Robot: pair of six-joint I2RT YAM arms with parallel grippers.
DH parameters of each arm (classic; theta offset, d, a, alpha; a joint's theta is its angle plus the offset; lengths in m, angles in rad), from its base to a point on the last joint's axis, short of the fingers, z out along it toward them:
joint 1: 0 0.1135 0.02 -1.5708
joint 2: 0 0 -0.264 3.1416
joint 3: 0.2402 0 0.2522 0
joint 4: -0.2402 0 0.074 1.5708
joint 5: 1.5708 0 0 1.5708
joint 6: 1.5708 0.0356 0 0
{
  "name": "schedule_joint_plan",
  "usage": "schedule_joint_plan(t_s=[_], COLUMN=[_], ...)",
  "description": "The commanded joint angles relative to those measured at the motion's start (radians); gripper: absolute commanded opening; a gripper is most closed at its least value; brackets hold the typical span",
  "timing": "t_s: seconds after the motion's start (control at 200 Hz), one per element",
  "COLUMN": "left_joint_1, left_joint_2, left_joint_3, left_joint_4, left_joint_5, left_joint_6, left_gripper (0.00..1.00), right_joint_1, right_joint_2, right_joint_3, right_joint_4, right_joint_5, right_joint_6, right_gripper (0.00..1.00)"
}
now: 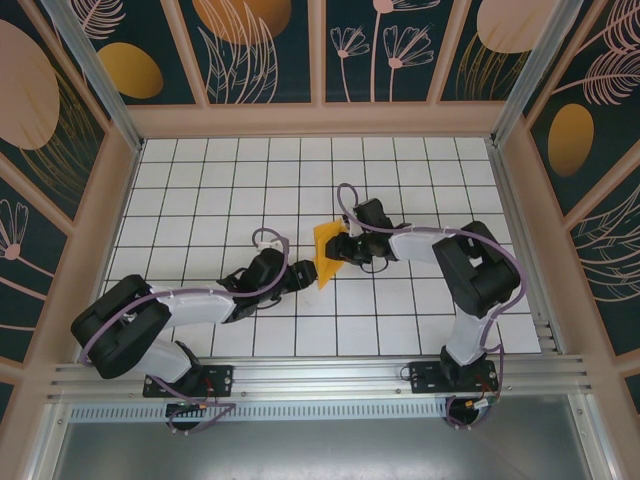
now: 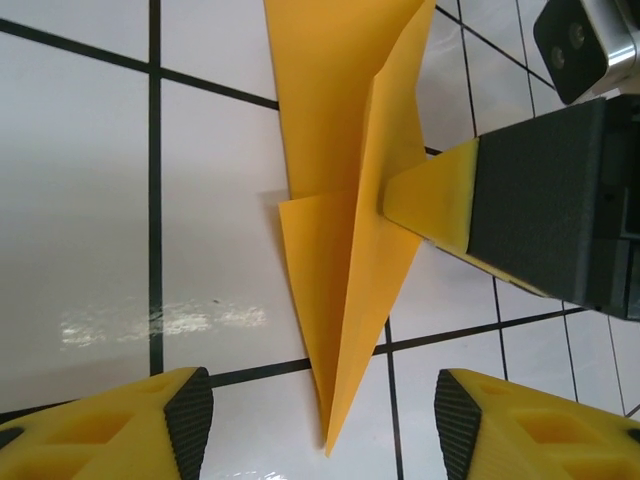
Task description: Fold a paper plane with a square sheet of paper (pick it up from the middle)
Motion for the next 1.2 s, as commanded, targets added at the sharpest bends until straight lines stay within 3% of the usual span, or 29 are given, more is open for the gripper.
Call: schedule_joint_plan(t_s=[0.0, 0.28, 0.64, 0.851, 1.196], left_joint_1=[0.009, 0.023, 0.054, 0.115, 0.16], left_joint_2=[-0.02, -0.039, -0.071, -0.165, -0.22], left_joint_3=[-0.02, -0.06, -0.126, -0.186, -0.159], left_joint_4=[0.03, 0.069, 0.163, 0.282, 0.445], left_joint_5=[-0.021, -0.007, 0.061, 0.158, 0.34], left_joint_6=[-0.019, -0.046, -0.094, -0.143, -0.178], left_gripper=[0.65, 0.74, 0.84, 0.98, 0.98], right_joint_1=[0.012, 0.023, 0.023, 0.004, -0.004], right_joint_2=[0.027, 0.072, 0.026, -0.087, -0.248], right_joint_3=[0.038, 0.057, 0.05, 0.031, 0.023], right_joint_4=[0.033, 0.058, 0.134, 0.19, 0.219], right_joint_5=[-0.035, -0.071, -0.107, -0.208, -0.372], right_joint_6=[-0.017, -0.022, -0.017, 0.014, 0.1], right_gripper=[0.4, 0.34, 0.04, 0.02, 0.03])
